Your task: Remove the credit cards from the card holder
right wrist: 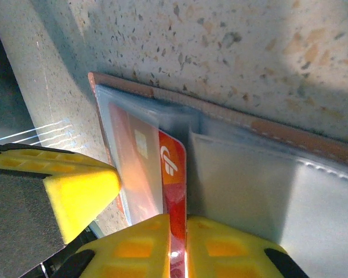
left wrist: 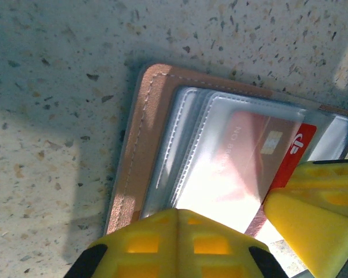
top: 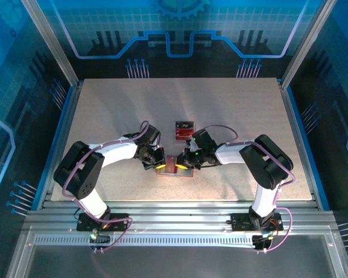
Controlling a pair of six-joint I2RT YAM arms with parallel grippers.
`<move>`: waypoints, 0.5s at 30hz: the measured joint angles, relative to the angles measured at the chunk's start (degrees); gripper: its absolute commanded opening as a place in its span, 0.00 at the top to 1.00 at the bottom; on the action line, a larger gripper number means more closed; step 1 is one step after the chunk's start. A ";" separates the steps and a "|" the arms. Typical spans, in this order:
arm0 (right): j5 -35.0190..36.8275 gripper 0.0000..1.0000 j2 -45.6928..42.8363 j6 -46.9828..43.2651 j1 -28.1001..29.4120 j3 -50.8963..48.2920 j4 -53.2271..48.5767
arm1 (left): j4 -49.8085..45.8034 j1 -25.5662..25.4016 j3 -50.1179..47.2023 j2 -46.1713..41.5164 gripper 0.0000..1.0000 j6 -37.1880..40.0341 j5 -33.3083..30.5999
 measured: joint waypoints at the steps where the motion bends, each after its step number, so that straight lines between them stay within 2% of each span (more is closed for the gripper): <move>1: 0.00 0.88 -0.13 -0.11 -0.07 -0.02 -0.17 | 0.00 0.00 0.00 0.00 0.97 -0.02 0.00; 15: 1.18 0.92 -3.23 -3.69 -1.53 -0.02 -6.34 | 0.44 0.00 0.00 0.11 0.96 0.00 0.44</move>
